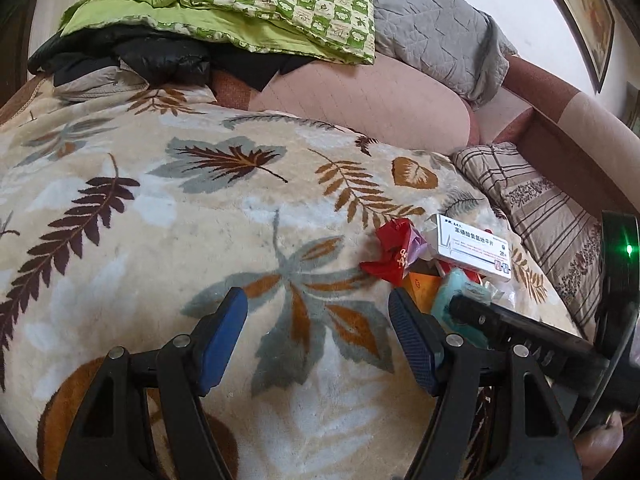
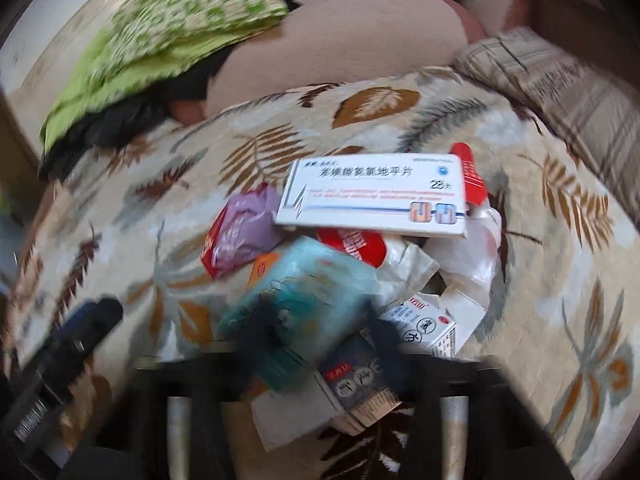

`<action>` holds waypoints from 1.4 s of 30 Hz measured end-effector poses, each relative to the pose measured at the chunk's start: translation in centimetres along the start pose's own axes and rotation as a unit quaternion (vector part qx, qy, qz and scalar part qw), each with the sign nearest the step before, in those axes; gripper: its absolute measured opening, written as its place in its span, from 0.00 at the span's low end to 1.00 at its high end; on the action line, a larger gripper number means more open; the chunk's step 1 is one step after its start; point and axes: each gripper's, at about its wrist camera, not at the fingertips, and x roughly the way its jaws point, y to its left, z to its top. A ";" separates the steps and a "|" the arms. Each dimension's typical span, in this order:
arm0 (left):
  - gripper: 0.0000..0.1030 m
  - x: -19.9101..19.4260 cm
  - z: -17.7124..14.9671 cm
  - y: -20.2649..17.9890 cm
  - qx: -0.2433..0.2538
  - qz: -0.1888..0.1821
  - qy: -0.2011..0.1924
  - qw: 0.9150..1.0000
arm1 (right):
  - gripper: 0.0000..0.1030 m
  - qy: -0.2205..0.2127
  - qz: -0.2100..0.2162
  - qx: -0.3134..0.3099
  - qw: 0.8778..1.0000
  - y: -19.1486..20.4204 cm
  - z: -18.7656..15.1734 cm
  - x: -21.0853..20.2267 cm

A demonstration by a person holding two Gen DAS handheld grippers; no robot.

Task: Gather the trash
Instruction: 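Grasp the teal tissue pack with the right tool while the left tool grasps the red-purple wrapper, then lift the tissue pack and wrapper up from the pile with both tools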

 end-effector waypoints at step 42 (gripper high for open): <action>0.25 -1.4 0.5 -7.4 0.127 -0.039 0.006 0.991 | 0.14 -0.101 0.053 0.123 0.986 -6.2 -2.6 -8.3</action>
